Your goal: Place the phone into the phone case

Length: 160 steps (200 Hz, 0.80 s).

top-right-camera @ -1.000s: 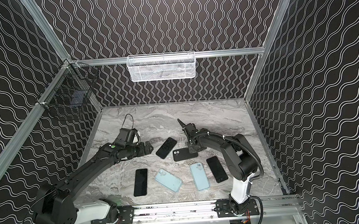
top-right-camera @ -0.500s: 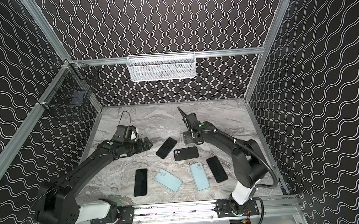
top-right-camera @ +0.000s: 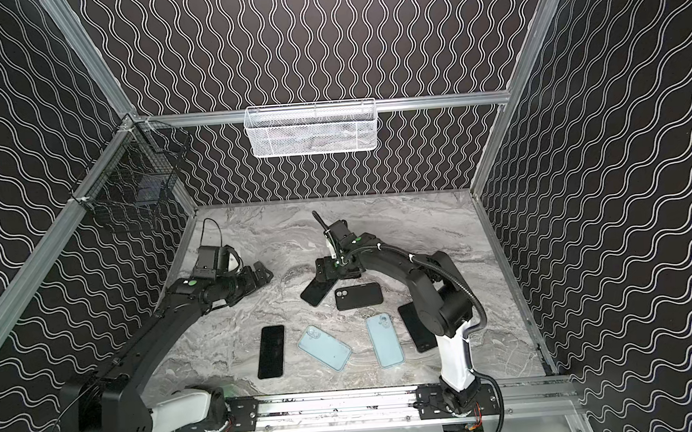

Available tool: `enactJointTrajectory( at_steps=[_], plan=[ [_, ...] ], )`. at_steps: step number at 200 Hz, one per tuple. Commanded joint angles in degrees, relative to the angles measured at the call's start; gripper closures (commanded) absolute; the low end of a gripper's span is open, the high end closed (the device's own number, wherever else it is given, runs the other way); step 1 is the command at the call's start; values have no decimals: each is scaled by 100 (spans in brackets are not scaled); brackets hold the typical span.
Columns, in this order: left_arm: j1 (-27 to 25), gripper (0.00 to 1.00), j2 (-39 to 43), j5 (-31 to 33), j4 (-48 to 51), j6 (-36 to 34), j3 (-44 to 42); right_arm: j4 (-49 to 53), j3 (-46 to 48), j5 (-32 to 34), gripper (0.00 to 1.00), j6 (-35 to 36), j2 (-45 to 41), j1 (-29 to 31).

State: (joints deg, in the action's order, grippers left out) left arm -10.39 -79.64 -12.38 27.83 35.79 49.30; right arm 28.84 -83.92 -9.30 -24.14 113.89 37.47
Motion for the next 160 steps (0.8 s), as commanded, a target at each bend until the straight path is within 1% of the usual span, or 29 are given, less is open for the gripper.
enactJointTrajectory(
  at_steps=[1, 27, 66, 107, 160],
  plan=[
    [28, 1, 31, -88, -291, -28, -56, -29, -65, 95, 8, -393, 72, 10],
    [55, 1, 18, -75, -258, -100, -12, -48, -162, 63, 7, -493, 235, -21],
    [73, 1, 17, -111, -285, -95, -9, -184, -180, -242, 7, -677, 452, -39],
    [90, 1, -21, -98, -276, -99, 24, -356, -188, -496, 7, -747, 608, -59],
    [90, 1, -163, -227, -368, -71, 46, -563, -324, -715, 7, -750, 877, -119]
  ],
)
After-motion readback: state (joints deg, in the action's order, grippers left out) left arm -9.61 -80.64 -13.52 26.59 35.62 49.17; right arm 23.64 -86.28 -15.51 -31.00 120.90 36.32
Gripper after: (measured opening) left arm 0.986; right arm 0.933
